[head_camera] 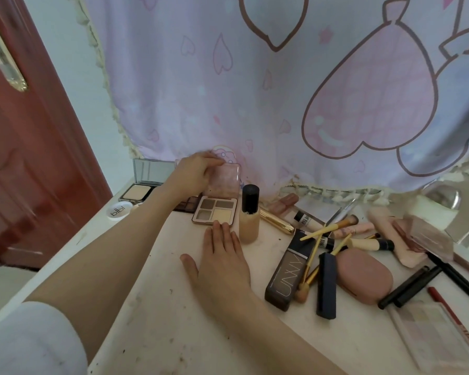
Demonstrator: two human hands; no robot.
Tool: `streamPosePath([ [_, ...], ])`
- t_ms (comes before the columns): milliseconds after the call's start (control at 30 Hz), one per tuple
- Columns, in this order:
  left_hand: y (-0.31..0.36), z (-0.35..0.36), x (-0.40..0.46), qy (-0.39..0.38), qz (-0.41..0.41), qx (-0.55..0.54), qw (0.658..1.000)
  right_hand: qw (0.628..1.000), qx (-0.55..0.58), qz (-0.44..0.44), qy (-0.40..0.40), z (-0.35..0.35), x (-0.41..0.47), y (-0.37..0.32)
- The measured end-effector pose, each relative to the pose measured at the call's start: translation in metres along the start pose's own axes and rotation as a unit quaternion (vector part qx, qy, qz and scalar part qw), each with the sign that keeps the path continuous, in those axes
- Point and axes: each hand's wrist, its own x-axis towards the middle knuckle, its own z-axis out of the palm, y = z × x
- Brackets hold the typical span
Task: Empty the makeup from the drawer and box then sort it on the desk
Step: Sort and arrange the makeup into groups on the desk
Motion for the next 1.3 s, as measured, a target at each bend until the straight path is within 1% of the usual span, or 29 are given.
streamPosePath([
  [67,-0.001,-0.001,-0.002,0.011,0.026,0.027,0.999,1.0,0.0,0.001,0.002,0.0,0.003,0.001],
  [133,-0.002,-0.001,-0.005,-0.003,0.043,0.034,0.998,1.0,-0.001,0.0,0.007,0.0,0.005,0.001],
  [200,-0.003,-0.001,-0.009,-0.022,0.038,0.022,0.999,1.0,-0.002,0.001,0.01,0.001,0.006,0.001],
  [400,-0.004,-0.002,-0.011,-0.014,0.049,0.033,0.998,1.0,-0.001,0.004,0.004,0.002,0.01,0.001],
  [500,-0.003,-0.001,-0.014,-0.024,0.042,0.038,0.998,1.0,0.001,0.004,0.009,0.001,0.011,0.002],
  [700,-0.008,0.001,-0.017,-0.077,0.032,0.047,0.995,1.0,-0.011,-0.003,-0.003,0.002,0.01,0.003],
  [767,-0.009,0.0,-0.023,-0.091,0.015,0.055,0.994,1.0,-0.017,-0.011,-0.007,0.002,0.009,0.003],
  [900,-0.001,-0.006,-0.056,-0.052,-0.033,0.024,0.998,0.999,-0.036,-0.032,-0.02,0.0,-0.007,0.005],
  [1033,0.017,-0.004,-0.115,-0.002,-0.049,-0.008,0.999,0.997,-0.035,-0.057,-0.028,-0.005,-0.032,0.006],
  [1100,0.028,0.0,-0.144,0.033,-0.069,-0.007,0.997,0.998,0.004,-0.065,-0.026,-0.012,-0.047,0.008],
  [1167,0.041,0.004,-0.167,0.054,-0.1,-0.009,0.993,0.996,0.068,-0.062,-0.008,-0.022,-0.066,0.011],
  [1233,0.055,0.008,-0.183,0.06,-0.124,-0.015,0.99,0.988,0.129,-0.073,0.033,-0.033,-0.087,0.017],
  [1300,0.066,0.015,-0.19,0.048,-0.129,-0.027,0.99,0.978,0.162,-0.098,0.082,-0.046,-0.103,0.026],
])
